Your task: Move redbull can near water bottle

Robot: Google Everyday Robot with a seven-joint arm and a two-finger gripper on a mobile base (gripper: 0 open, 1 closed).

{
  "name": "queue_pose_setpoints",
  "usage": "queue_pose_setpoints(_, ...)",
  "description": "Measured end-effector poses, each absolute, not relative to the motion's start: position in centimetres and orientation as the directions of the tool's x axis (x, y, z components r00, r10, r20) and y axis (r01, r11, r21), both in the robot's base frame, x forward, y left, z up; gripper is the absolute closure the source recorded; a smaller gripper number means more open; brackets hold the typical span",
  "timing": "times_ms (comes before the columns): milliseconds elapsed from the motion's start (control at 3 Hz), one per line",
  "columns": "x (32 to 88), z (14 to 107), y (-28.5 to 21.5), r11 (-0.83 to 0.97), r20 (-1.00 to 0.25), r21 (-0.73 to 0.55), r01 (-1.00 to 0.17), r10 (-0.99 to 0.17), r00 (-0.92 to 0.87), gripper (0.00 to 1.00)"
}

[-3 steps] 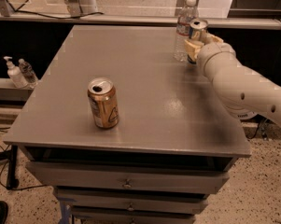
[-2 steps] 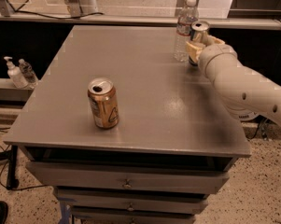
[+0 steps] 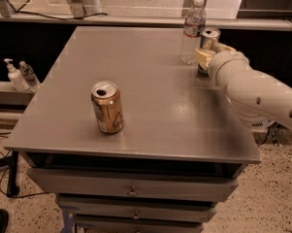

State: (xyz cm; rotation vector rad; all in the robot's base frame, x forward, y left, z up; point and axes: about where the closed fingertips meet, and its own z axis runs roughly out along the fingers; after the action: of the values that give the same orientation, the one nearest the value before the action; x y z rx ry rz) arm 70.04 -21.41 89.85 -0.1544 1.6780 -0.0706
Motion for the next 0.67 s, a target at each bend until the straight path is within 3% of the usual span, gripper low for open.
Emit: queue_pose_setpoints(667, 69.38, 88.9, -21.54, 0.992, -0.983, -0.117, -0.054, -0.123, -0.133, 0.13)
